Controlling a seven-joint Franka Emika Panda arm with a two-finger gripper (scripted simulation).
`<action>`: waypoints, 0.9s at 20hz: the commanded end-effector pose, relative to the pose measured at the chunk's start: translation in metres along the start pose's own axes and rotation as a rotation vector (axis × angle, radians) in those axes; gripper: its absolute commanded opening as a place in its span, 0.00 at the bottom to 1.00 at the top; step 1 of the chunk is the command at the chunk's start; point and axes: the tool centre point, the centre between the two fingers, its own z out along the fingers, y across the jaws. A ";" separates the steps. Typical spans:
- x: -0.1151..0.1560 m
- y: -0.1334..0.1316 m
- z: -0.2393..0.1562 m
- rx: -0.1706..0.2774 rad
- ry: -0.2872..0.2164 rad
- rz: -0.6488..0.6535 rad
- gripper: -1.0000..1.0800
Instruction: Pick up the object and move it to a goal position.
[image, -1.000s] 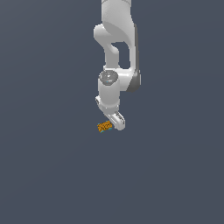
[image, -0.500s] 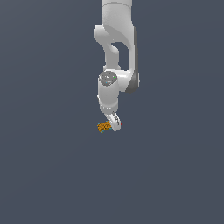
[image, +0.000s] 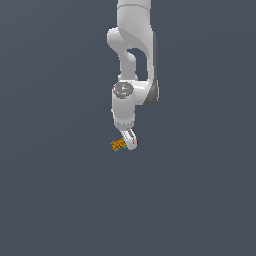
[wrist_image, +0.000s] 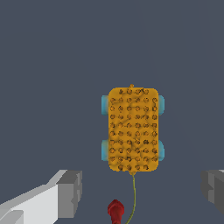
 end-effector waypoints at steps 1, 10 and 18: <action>0.000 0.000 0.004 -0.001 0.000 0.000 0.96; 0.000 0.001 0.042 0.000 0.000 0.005 0.96; 0.000 0.001 0.049 0.000 0.000 0.005 0.00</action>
